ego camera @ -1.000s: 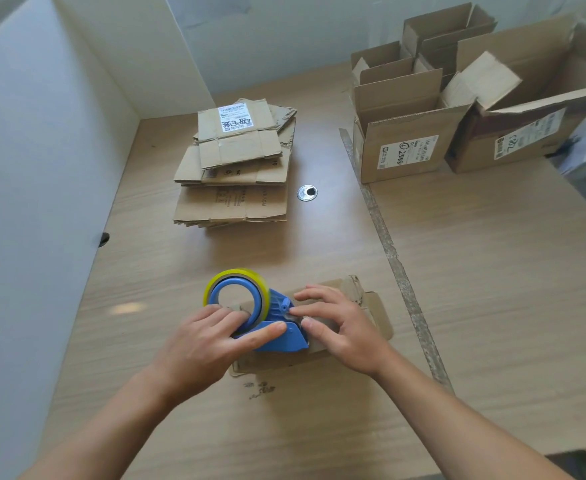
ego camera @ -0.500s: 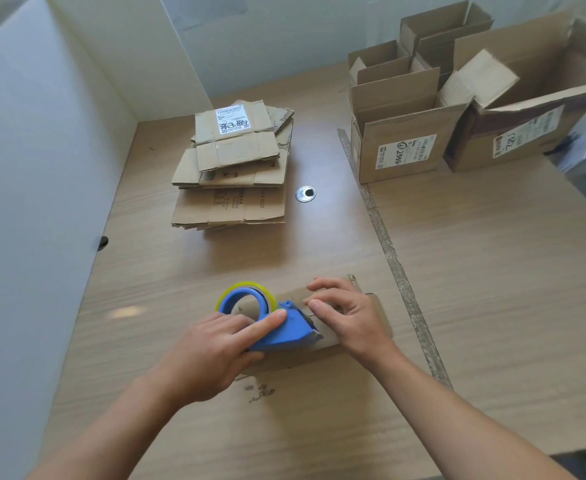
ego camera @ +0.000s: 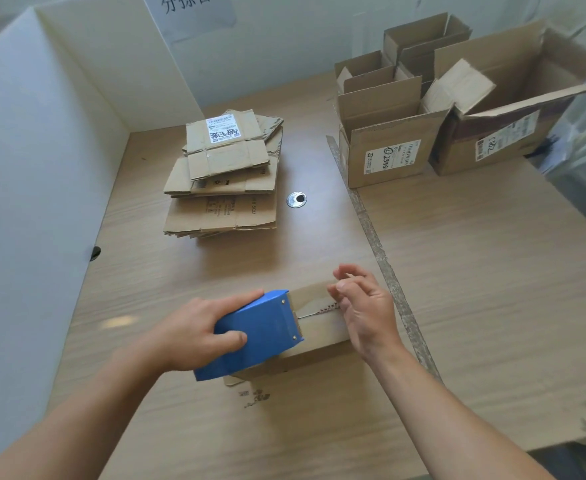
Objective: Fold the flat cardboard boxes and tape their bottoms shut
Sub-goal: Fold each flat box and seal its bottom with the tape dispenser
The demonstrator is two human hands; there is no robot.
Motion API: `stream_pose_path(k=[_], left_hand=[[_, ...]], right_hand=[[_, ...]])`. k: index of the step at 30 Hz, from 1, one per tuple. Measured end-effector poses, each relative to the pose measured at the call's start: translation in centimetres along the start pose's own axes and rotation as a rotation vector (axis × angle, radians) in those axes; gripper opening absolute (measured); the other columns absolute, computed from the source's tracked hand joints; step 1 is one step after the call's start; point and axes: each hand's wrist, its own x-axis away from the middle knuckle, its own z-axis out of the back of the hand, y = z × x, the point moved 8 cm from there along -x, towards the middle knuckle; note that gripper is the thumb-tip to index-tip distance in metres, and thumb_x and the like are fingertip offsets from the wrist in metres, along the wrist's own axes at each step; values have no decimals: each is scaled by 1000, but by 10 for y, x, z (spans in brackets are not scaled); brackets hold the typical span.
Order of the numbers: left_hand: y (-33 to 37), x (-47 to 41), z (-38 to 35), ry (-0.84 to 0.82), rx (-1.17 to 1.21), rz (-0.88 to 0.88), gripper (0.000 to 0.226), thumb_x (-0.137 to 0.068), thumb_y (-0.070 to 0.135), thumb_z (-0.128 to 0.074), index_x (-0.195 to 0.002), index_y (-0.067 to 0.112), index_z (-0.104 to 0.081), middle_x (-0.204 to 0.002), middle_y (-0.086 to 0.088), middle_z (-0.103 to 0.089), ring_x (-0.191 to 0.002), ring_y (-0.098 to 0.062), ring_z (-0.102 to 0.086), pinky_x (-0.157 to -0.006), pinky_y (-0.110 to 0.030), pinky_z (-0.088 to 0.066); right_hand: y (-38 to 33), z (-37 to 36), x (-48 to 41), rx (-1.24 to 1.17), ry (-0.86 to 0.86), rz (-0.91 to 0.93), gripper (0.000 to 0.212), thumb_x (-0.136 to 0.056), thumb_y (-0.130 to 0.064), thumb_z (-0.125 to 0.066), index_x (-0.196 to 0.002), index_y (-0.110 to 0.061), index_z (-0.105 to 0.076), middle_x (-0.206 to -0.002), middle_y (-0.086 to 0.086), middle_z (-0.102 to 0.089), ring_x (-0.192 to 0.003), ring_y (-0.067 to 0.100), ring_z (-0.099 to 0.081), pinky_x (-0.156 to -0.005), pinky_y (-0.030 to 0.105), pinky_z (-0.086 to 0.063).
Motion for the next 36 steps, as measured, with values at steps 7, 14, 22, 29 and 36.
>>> stream_pose_path(k=[7, 14, 22, 29, 36], left_hand=[[16, -29, -2, -107, -59, 81, 67, -77, 45, -52, -142, 55, -38, -118, 12, -59, -101, -12, -54, -75, -20, -45], [27, -42, -5, -171, -13, 131, 69, -66, 47, -46, -134, 60, -45, -112, 15, -62, -99, -8, -56, -74, -24, -45], [40, -55, -5, -213, -54, 145, 66, -65, 50, -46, -130, 61, -49, -115, 10, -62, -102, -14, -57, -89, -34, -49], [43, -60, -3, -242, -56, 192, 62, -64, 48, -48, -124, 60, -54, -115, 8, -63, -99, -14, -59, -89, -35, -50], [47, -63, -5, -258, -48, 248, 60, -62, 48, -49, -121, 56, -58, -112, 9, -64, -96, -13, -60, -82, -32, -50]], right_hand=[[-14, 37, 11, 38, 214, -4, 31, -82, 16, -62, -59, -4, -69, -111, 5, -53, -91, 21, -58, -70, 27, -56], [-13, 74, 8, 75, 399, -116, 11, -83, 9, -65, -73, 6, -63, -113, 8, -53, -85, 16, -58, -71, 44, -61], [10, 102, -3, 113, 514, -306, 15, -88, 6, -56, -74, 2, -58, -83, 14, -55, -83, 21, -59, -49, 34, -59], [40, 109, -8, 318, 512, -450, 7, -82, 1, -57, -77, 1, -62, -77, 14, -59, -56, 21, -58, -44, 26, -52], [49, 124, 13, 669, 332, -435, 25, -75, -12, -62, -56, -17, -47, -60, 10, -50, -54, 23, -47, -61, 36, -40]])
